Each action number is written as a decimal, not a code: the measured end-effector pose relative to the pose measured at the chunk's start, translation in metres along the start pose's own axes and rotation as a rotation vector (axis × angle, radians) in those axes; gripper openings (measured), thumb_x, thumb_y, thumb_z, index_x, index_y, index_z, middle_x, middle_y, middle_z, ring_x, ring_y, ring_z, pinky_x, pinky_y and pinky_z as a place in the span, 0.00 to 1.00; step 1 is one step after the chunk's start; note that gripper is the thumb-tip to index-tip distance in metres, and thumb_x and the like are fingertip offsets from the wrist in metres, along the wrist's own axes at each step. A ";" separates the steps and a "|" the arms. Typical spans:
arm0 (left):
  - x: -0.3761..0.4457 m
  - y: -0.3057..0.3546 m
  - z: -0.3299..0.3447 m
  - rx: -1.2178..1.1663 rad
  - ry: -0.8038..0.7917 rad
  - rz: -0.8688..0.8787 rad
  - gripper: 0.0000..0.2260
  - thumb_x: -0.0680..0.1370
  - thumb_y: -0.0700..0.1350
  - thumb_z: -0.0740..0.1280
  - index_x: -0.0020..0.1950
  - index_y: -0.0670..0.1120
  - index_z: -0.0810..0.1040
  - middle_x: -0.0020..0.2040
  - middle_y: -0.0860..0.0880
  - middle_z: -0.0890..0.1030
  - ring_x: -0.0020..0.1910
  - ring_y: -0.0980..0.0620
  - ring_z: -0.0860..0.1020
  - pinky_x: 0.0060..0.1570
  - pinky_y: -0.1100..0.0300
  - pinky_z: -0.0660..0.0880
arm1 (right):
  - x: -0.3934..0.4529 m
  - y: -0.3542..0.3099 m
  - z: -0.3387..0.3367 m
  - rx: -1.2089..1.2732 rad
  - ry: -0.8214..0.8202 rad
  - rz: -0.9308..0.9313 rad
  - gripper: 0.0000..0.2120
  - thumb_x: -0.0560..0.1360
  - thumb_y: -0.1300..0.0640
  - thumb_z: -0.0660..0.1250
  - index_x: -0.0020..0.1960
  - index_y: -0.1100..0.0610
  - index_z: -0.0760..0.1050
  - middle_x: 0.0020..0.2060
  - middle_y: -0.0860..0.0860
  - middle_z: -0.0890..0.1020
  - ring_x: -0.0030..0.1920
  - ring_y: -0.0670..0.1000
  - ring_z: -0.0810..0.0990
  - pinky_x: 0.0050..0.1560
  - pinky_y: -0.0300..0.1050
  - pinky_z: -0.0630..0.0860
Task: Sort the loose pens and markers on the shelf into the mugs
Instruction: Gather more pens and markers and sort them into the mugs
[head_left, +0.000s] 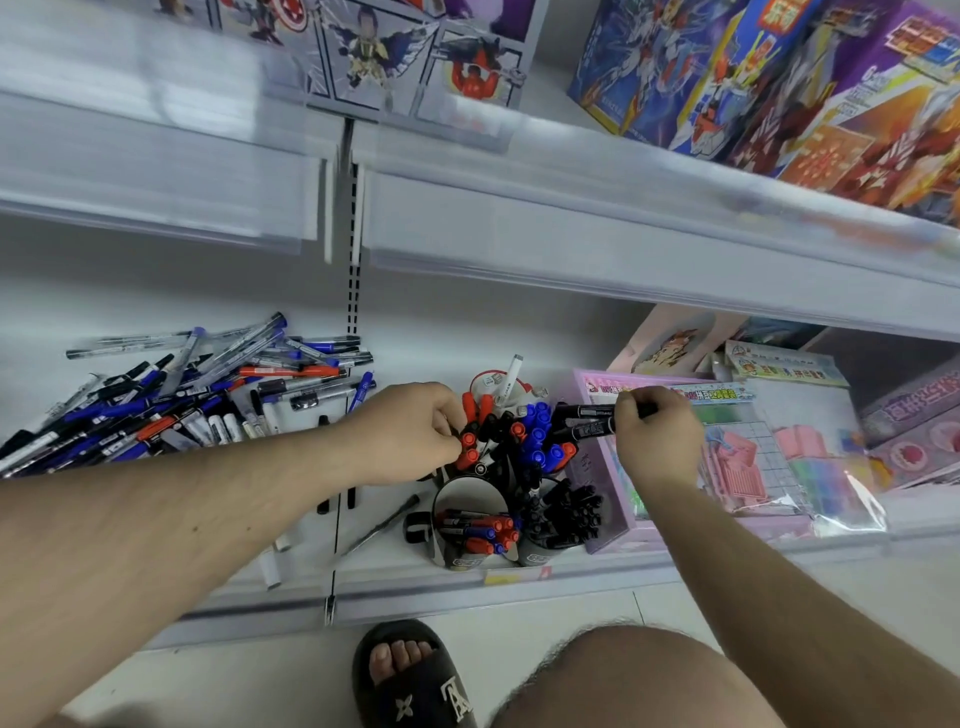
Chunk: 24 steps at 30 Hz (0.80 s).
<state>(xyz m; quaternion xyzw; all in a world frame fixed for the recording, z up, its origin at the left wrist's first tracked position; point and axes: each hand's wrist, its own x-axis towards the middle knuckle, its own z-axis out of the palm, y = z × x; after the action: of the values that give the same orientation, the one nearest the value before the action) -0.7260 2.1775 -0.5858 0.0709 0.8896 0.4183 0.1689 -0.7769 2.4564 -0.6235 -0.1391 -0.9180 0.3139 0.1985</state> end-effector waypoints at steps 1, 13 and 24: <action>0.000 -0.001 0.000 -0.003 0.001 -0.007 0.09 0.77 0.42 0.67 0.55 0.54 0.76 0.48 0.56 0.79 0.47 0.60 0.77 0.41 0.68 0.70 | -0.001 0.002 0.003 -0.024 -0.003 -0.002 0.12 0.75 0.52 0.62 0.43 0.57 0.81 0.38 0.56 0.82 0.44 0.60 0.79 0.47 0.51 0.78; 0.001 -0.016 -0.004 0.006 0.015 -0.046 0.09 0.76 0.42 0.67 0.54 0.53 0.78 0.48 0.57 0.79 0.46 0.62 0.76 0.41 0.68 0.70 | 0.039 -0.009 0.027 -0.152 -0.059 0.281 0.21 0.81 0.48 0.57 0.40 0.63 0.74 0.36 0.59 0.77 0.40 0.61 0.79 0.44 0.49 0.76; 0.002 -0.014 -0.016 -0.838 0.147 -0.136 0.16 0.82 0.51 0.58 0.50 0.41 0.79 0.29 0.49 0.70 0.24 0.51 0.63 0.26 0.59 0.61 | 0.052 -0.008 0.033 -0.220 -0.107 -0.107 0.13 0.79 0.56 0.58 0.45 0.63 0.77 0.40 0.61 0.80 0.40 0.62 0.78 0.41 0.48 0.74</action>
<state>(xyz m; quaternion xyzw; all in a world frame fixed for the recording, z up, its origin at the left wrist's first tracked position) -0.7333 2.1573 -0.5871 -0.0925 0.6553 0.7353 0.1463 -0.8388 2.4525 -0.6281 -0.0940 -0.9622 0.2074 0.1493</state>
